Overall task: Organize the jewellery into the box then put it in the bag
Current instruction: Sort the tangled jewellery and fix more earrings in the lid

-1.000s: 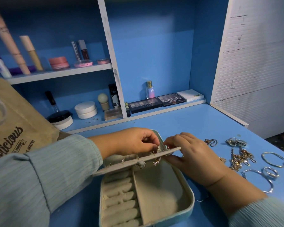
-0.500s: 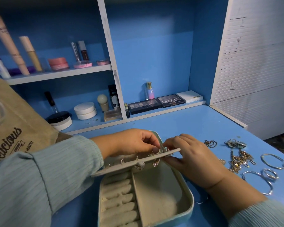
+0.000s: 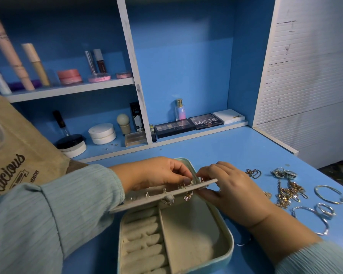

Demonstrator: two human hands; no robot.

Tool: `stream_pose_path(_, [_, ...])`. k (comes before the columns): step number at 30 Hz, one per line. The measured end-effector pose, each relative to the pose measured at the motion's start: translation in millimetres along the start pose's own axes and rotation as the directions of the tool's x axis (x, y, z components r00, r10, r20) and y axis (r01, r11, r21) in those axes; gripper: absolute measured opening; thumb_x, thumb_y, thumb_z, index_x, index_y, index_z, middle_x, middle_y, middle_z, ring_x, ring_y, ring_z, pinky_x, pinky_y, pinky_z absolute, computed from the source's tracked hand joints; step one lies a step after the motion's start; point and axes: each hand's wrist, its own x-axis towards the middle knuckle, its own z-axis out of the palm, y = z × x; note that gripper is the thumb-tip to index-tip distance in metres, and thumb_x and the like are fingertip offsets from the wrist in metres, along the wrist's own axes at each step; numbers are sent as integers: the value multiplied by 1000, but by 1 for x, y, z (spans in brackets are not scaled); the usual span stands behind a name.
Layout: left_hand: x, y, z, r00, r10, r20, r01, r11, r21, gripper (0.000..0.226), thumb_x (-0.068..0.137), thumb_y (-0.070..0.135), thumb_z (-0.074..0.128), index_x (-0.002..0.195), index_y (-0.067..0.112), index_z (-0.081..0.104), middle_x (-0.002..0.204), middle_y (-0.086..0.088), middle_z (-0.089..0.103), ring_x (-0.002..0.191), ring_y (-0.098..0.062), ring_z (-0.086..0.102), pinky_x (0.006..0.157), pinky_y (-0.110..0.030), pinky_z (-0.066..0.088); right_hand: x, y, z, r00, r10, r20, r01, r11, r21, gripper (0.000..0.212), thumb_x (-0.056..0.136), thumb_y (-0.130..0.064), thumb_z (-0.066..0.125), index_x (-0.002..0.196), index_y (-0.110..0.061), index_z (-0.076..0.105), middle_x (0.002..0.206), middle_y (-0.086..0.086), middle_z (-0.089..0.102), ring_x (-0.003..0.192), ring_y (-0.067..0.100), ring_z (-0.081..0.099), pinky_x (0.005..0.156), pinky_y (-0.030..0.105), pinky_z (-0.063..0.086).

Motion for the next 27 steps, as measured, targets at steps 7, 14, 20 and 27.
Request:
stream_pose_path(7, [-1, 5, -5, 996, -57, 69, 57, 998, -5, 7, 87, 16, 63, 85, 22, 66, 81, 8, 65, 75, -2, 59, 70, -10, 44, 0, 0, 1, 1000, -2, -5, 2, 1000, -15, 30, 80, -37, 54, 86, -10, 65, 74, -3, 64, 66, 14, 54, 62, 22, 41])
stream_pose_path(14, [-1, 6, -3, 994, -63, 87, 69, 995, -69, 11, 91, 12, 57, 85, 17, 64, 80, 1, 62, 77, -12, 54, 69, -15, 46, 0, 1, 3, 1000, -4, -20, 3, 1000, -12, 30, 80, -37, 54, 85, -9, 65, 74, -2, 65, 69, 12, 49, 64, 21, 40])
stream_pose_path(20, [-3, 8, -3, 996, -72, 60, 72, 997, -6, 12, 91, 17, 57, 83, 21, 65, 76, 6, 63, 72, -6, 55, 65, -11, 46, 0, 0, 2, 1000, -3, -9, 2, 1000, -22, 31, 80, -37, 53, 86, -9, 65, 75, -2, 65, 66, 14, 55, 65, 22, 41])
stream_pose_path(27, [-4, 13, -1, 997, -51, 65, 48, 998, 43, 15, 93, 15, 55, 84, 24, 63, 79, 9, 61, 71, 0, 55, 65, -7, 44, 1, -1, 0, 1000, -8, -3, 7, 1000, -15, 29, 80, -37, 53, 86, -11, 65, 74, -3, 65, 64, 14, 56, 62, 21, 41])
